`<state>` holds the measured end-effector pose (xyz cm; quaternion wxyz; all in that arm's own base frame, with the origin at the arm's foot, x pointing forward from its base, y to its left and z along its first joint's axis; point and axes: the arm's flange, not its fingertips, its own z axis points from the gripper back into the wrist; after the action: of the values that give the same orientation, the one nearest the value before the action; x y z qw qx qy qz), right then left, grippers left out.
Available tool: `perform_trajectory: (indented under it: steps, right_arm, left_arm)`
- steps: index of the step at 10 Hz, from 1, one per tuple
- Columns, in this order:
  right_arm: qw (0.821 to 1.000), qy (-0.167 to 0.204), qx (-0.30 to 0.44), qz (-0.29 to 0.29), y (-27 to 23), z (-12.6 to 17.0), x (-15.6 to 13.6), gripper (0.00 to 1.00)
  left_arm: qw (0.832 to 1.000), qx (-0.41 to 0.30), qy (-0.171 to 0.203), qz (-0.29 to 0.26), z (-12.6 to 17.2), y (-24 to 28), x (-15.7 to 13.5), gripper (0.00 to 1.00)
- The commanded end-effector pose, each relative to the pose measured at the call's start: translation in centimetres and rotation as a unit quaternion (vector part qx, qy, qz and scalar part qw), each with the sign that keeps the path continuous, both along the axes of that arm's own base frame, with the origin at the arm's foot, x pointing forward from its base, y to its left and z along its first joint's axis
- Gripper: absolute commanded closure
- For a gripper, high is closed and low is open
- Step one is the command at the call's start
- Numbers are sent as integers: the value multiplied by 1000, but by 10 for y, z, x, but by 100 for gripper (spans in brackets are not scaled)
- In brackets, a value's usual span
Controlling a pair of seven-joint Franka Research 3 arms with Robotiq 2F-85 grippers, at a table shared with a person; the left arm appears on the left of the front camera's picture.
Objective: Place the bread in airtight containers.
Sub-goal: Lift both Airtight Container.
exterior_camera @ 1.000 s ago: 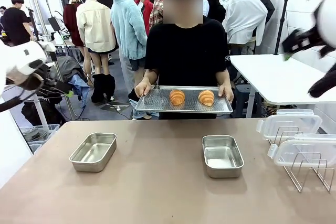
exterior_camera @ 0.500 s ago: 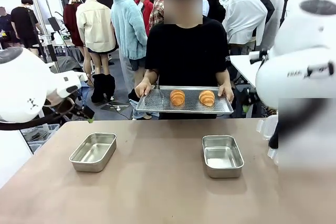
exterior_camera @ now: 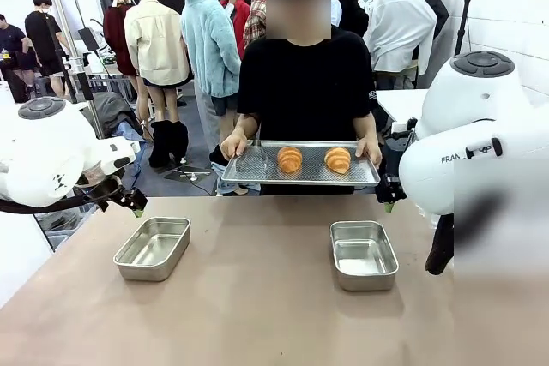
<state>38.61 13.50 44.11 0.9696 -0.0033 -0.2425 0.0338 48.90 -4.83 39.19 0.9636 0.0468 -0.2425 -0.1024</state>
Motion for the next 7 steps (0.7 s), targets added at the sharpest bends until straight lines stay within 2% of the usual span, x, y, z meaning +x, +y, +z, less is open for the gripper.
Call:
perform_trajectory:
  steps: [1,2,3,4,5,7]
  right_arm:
    - [1000,-13,-2,4,-2,10,-2,0]
    - [1000,-13,-2,4,-2,10,-2,0]
    - [1000,-4,1,0,-1,4,0,0]
    - [1000,13,-2,6,9,-12,16,0]
    - [999,47,9,19,19,-35,29,0]
    - [997,76,12,16,26,-61,34,0]
  left_arm:
    - [1000,-3,-9,-12,5,-6,-8,0]
    - [1000,0,0,0,0,0,0,0]
    - [1000,-7,-15,-18,3,-5,3,0]
    - [1000,-16,8,-24,-10,-5,16,0]
    - [999,-13,25,-29,-24,-4,22,0]
    - [998,-20,44,-40,-43,-6,26,0]
